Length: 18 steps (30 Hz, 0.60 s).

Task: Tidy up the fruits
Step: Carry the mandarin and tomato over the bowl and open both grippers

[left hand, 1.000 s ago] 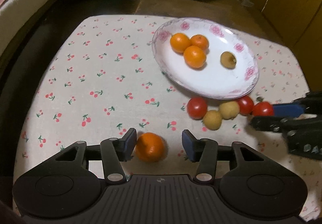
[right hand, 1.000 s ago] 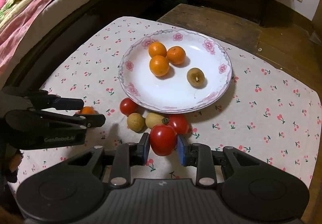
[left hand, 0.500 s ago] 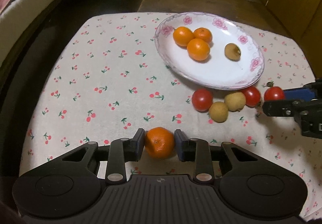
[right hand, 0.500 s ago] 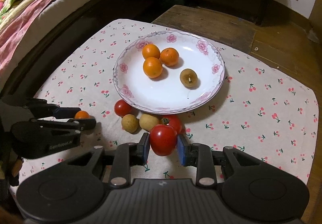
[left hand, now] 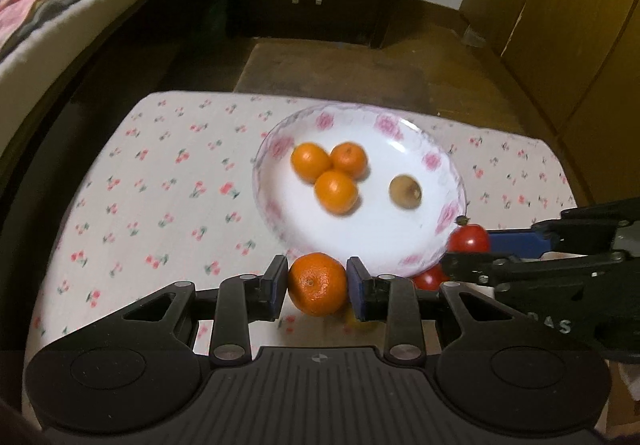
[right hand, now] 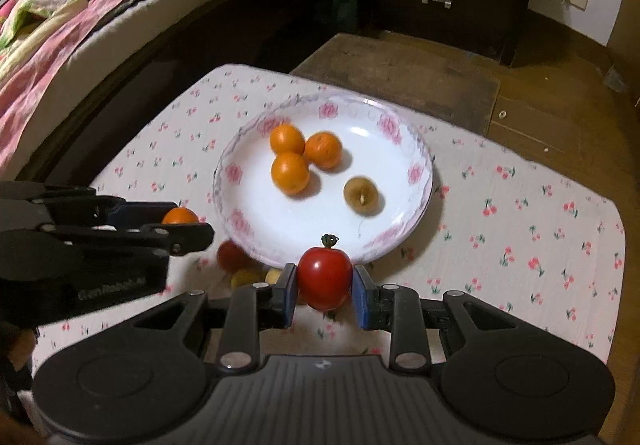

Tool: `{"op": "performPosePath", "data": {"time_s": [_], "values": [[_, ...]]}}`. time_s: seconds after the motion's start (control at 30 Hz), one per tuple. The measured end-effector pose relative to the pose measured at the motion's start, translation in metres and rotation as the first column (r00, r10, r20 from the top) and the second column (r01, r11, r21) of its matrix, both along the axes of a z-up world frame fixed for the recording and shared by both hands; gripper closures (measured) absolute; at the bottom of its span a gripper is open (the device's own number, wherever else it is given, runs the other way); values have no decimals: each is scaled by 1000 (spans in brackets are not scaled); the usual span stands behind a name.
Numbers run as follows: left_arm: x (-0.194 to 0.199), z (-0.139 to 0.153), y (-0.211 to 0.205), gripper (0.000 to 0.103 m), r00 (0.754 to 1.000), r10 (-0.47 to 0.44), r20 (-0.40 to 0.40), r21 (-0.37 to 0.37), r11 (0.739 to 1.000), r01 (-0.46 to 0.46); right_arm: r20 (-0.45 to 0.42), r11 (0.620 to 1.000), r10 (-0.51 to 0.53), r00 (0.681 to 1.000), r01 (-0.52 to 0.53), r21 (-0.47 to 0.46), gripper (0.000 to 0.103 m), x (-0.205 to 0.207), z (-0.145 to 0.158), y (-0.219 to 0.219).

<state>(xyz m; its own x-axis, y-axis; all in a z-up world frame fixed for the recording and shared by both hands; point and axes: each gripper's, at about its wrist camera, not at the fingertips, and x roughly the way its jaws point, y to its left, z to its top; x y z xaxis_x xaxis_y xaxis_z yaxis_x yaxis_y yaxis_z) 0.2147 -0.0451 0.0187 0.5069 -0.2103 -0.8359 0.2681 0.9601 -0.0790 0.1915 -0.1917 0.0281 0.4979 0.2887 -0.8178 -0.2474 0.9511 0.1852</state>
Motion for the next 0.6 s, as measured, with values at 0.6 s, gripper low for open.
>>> {"op": "performPosePath", "data": {"time_s": [0.6], "values": [[34, -16, -12, 63, 999, 26, -22, -9, 1000, -26, 4, 999, -25, 1000, 25, 34, 74, 34, -17, -1]]}}
